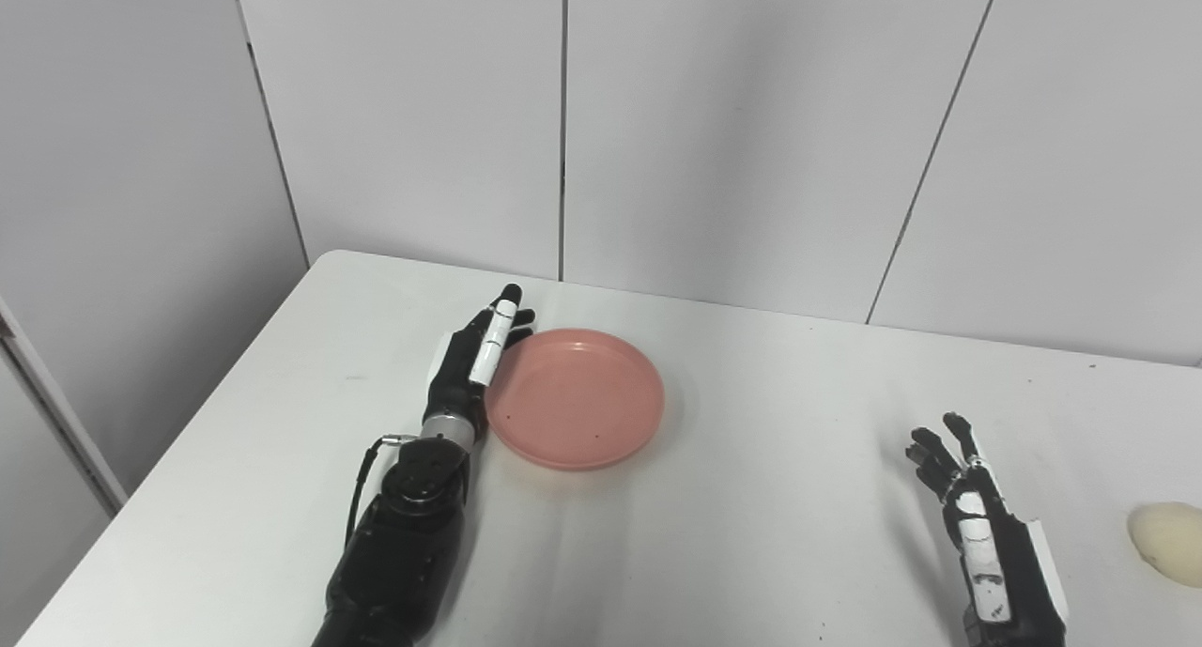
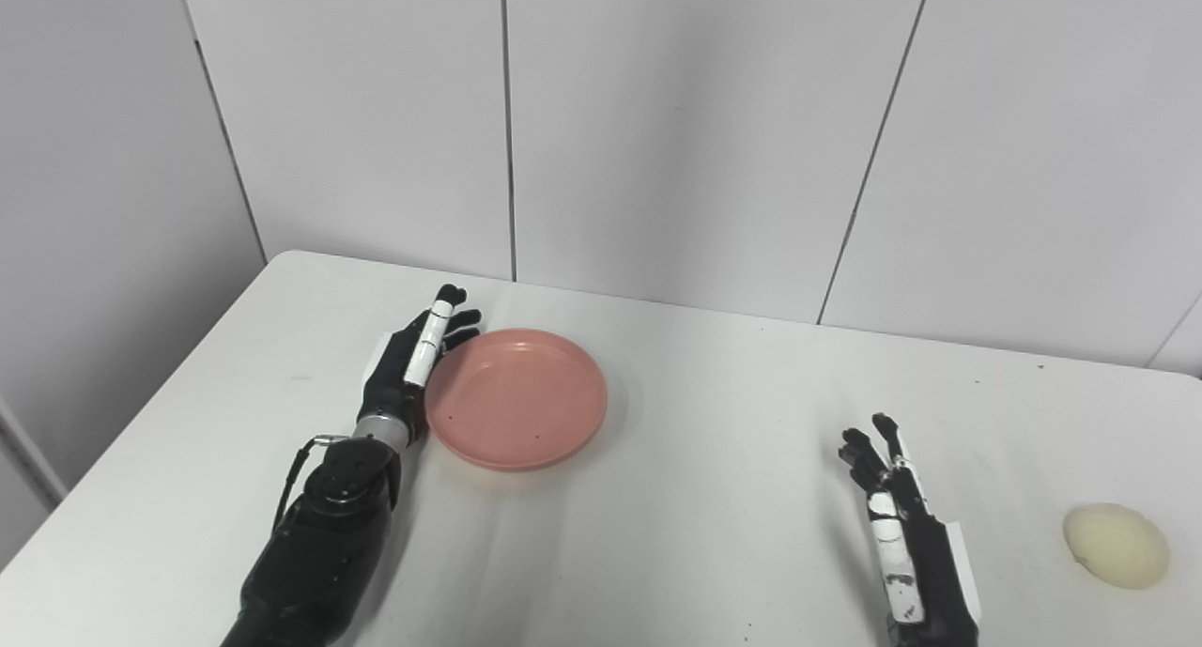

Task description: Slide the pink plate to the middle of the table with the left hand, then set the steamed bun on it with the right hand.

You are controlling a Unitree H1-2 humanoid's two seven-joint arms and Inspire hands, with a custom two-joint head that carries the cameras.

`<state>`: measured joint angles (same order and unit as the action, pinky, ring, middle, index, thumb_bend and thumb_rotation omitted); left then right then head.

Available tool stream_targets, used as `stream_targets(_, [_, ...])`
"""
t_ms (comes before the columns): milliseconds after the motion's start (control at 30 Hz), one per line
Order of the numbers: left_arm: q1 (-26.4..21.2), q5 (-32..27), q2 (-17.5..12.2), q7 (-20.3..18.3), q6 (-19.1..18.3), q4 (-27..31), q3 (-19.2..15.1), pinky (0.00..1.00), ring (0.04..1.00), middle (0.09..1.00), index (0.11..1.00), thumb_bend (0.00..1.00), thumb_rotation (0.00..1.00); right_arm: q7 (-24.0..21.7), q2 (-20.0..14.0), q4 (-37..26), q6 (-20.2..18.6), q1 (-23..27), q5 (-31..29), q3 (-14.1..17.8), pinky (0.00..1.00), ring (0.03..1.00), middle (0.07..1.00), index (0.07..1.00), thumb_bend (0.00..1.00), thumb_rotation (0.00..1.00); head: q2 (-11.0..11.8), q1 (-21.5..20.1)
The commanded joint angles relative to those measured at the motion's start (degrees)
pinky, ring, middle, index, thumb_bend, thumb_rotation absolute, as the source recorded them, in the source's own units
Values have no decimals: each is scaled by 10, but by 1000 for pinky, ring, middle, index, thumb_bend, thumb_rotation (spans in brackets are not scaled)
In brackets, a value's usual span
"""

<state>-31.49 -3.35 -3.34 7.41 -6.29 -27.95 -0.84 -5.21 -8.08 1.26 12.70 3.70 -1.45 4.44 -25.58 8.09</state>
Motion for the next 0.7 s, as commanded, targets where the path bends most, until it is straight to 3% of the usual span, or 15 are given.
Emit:
stream_targets(0, [-3,2,22,-30,-7,4,19,790,818,816,843,785,930,10,10,31,16,-33,5,-3,905,866,876,952,712,1000,-1,-2])
stream_targets(333, [3,6,34,-36,-19,20,32,776,808,808,852,752,939,19,14,22,7,-35,19,-12,899,866,873,951,712,1000,-7,-29])
stream_targets(667, [22,-10,34,-59,-46,60,33,797,818,827,862,762,926,42,44,-11,-24,-38,62,-34,863,847,863,931,671,1000,-22,-111])
